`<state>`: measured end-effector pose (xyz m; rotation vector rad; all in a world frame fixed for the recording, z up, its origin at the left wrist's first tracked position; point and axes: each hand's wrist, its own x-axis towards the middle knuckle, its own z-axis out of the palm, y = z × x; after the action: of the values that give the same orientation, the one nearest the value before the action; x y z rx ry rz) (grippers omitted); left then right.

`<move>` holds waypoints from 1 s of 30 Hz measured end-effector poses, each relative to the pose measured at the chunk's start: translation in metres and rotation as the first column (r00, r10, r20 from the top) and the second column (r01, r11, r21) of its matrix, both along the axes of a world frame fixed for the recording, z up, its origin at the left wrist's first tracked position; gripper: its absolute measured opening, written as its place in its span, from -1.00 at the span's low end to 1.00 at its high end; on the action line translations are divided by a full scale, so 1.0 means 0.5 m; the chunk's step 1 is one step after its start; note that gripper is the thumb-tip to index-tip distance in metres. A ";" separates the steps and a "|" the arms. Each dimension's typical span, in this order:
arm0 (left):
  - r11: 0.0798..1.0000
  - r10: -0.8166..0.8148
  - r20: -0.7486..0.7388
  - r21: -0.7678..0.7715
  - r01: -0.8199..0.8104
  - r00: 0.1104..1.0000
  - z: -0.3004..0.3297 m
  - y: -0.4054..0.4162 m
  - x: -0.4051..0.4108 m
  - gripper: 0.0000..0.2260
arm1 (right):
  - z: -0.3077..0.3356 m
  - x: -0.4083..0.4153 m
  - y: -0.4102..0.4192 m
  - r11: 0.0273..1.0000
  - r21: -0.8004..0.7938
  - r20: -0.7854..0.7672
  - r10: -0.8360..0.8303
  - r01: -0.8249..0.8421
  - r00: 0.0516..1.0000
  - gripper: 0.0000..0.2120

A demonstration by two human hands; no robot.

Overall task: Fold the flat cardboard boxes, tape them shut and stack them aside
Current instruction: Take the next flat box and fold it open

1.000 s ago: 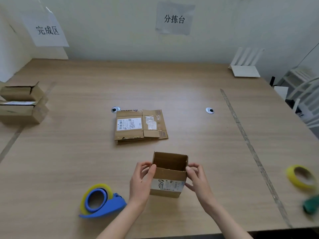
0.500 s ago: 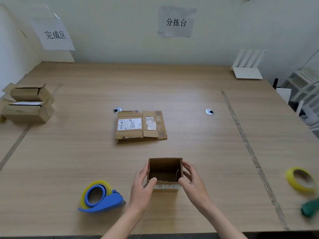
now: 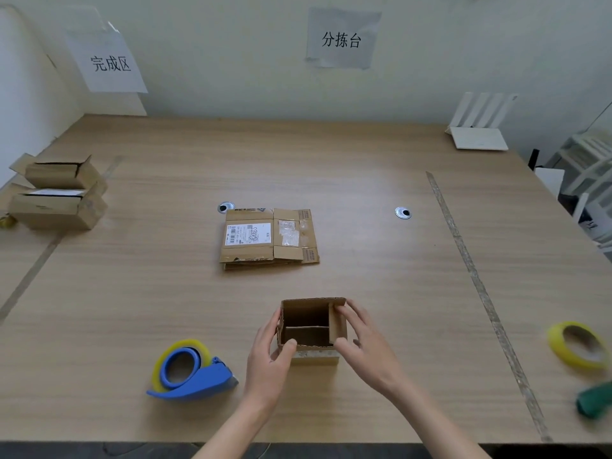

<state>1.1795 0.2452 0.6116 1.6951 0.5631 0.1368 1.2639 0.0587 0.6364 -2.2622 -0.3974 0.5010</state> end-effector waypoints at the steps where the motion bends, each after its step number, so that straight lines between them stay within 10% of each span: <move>1: 1.000 -0.002 0.000 0.008 0.002 1.000 0.001 0.000 -0.001 -0.45 | 0.002 0.005 0.000 0.997 -0.051 0.054 0.053 -0.051 0.997 -0.30; 13: 0.957 -0.213 -0.066 0.186 0.222 0.975 -0.011 0.038 -0.002 -0.52 | 0.040 0.049 0.000 0.929 -0.222 0.044 0.314 -0.297 0.948 -0.21; 21: 0.716 -0.396 -0.245 0.520 0.465 0.885 -0.009 0.080 0.014 -0.32 | 0.013 0.049 -0.013 0.926 -0.182 0.088 0.350 -0.331 0.933 -0.29; 30: 0.870 -0.203 -0.022 0.454 0.191 0.979 -0.032 0.059 0.040 -0.67 | -0.036 0.039 -0.002 0.973 -0.156 0.329 0.216 -0.172 0.920 -0.50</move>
<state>1.1995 0.2746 0.5954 2.1951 0.3470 0.1518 1.2832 0.0576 0.6185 -2.4492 -0.7946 0.2296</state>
